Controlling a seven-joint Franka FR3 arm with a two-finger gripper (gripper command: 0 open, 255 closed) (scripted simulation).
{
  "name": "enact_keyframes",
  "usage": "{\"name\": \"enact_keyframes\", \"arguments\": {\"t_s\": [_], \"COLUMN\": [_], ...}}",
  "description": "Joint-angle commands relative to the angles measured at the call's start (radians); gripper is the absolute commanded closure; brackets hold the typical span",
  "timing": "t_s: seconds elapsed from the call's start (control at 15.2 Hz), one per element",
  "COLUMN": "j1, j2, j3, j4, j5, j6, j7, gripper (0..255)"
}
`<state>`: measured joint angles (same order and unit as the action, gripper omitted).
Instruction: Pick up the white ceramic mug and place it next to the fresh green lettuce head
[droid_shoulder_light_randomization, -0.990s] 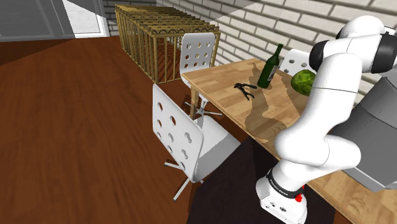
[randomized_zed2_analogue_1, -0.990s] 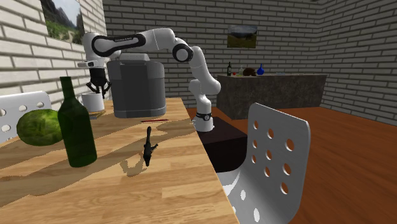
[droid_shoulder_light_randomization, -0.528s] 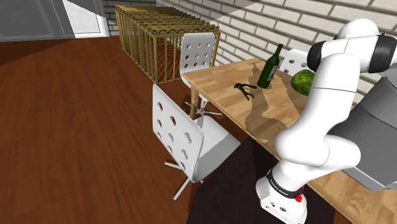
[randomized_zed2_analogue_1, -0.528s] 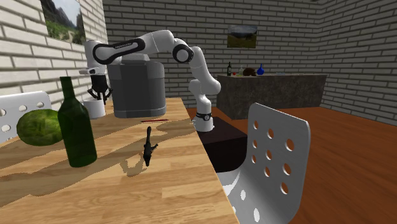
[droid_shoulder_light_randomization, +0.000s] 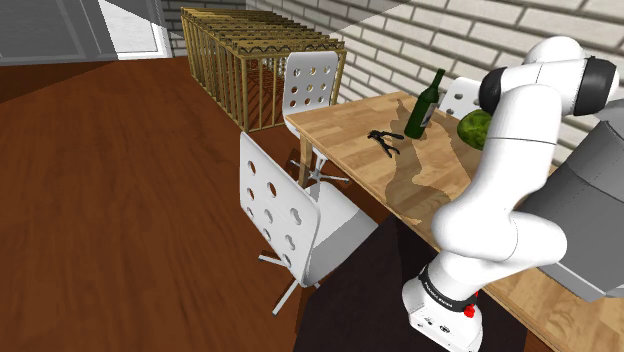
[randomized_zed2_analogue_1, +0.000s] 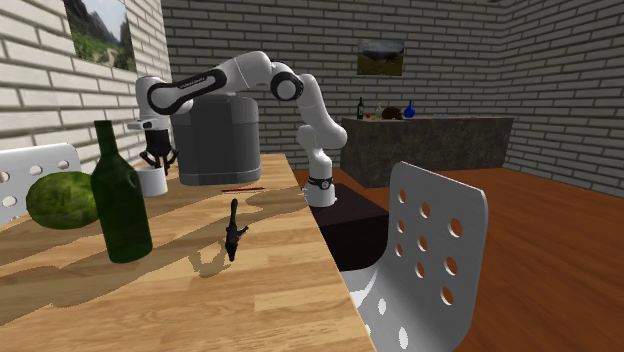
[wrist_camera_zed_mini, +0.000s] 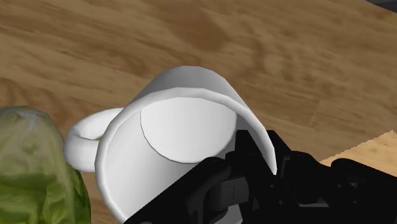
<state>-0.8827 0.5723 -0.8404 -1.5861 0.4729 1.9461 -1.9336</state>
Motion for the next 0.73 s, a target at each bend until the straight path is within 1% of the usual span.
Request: {"name": "enact_keyframes", "arguments": {"t_s": [0.0,0.07,0.59,0.66], "j1": [-0.004,-0.005,-0.005,-0.005], "j2": [0.01,0.017,0.017,0.016], "j3": [0.006,0.01,0.01,0.01], "j4": [-0.011,-0.02,-0.02,-0.02], "j5": [0.009,0.015,0.015,0.015], "j6": [0.019,0.033,0.033,0.033], "j7": [-0.007,-0.011,-0.011,-0.011], "gripper": [255,255,255,0]}}
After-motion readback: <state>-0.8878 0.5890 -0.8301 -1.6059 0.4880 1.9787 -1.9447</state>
